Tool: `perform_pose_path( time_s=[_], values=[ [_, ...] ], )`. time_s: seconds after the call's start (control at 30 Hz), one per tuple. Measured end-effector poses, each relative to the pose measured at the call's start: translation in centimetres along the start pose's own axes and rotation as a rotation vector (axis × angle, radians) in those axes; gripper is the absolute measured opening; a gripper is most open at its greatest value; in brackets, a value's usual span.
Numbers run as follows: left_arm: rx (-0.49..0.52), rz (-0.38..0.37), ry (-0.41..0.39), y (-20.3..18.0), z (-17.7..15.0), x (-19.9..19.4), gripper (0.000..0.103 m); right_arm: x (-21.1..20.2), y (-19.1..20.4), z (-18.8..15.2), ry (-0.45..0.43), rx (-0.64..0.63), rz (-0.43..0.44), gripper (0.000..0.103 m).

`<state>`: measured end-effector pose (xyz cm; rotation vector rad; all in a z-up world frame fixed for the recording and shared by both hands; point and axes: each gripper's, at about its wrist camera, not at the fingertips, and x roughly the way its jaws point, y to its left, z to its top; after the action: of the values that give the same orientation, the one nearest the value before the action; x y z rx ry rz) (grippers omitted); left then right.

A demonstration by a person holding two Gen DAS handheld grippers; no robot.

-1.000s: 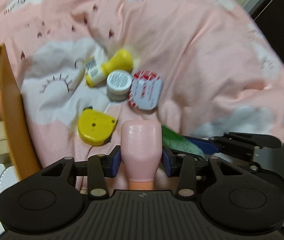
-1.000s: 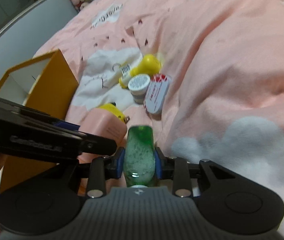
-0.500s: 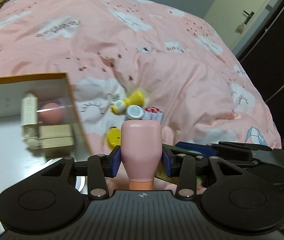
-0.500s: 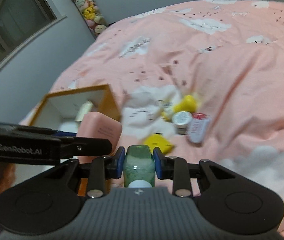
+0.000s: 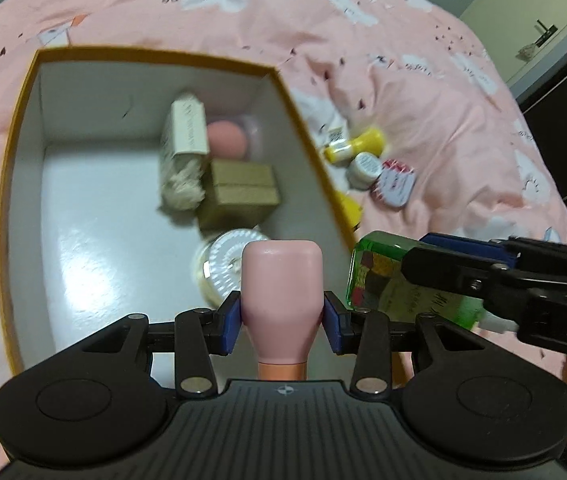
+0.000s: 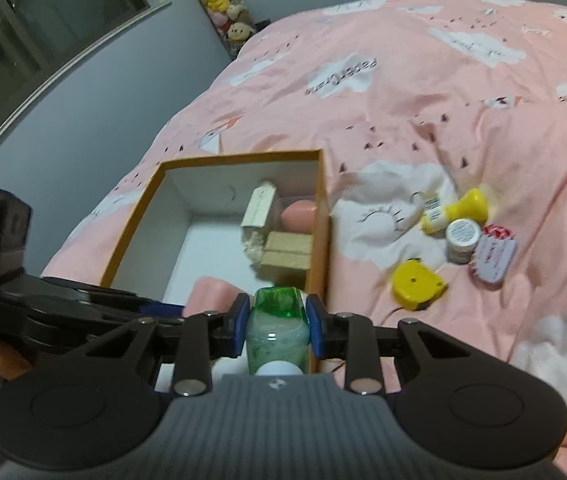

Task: Organize rigid objects
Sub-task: 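Lower the pink bottle with left gripper while right releases the green bottle into the box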

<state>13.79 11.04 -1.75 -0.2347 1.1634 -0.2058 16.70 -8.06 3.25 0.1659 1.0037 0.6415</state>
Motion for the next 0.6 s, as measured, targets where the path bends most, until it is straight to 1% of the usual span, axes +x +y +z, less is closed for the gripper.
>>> perform_pose_path(
  time_s=[0.07, 0.13, 0.23, 0.37, 0.5, 0.6],
  values=[
    [0.004, 0.004, 0.013, 0.7, -0.2, 0.1, 0.047, 0.5, 1.0, 0.0, 0.025, -0.007, 0.016, 0.03],
    [0.003, 0.005, 0.034, 1.2, -0.3, 0.5, 0.047, 1.3, 2.1, 0.0, 0.052, -0.035, 0.014, 0.03],
    [0.001, 0.012, 0.076, 2.3, -0.4, 1.4, 0.047, 3.3, 3.3, -0.4, 0.115, -0.076, -0.035, 0.03],
    [-0.02, 0.012, 0.132, 3.7, -0.2, 2.6, 0.047, 5.5, 3.9, -1.1, 0.197, -0.128, -0.076, 0.03],
    [-0.041, -0.004, 0.202, 4.5, -0.1, 3.7, 0.047, 7.3, 5.1, -1.7, 0.252, -0.251, -0.126, 0.03],
    [-0.043, 0.011, 0.238, 4.7, 0.0, 4.4, 0.047, 8.7, 5.4, -2.0, 0.304, -0.31, -0.142, 0.03]
  ],
)
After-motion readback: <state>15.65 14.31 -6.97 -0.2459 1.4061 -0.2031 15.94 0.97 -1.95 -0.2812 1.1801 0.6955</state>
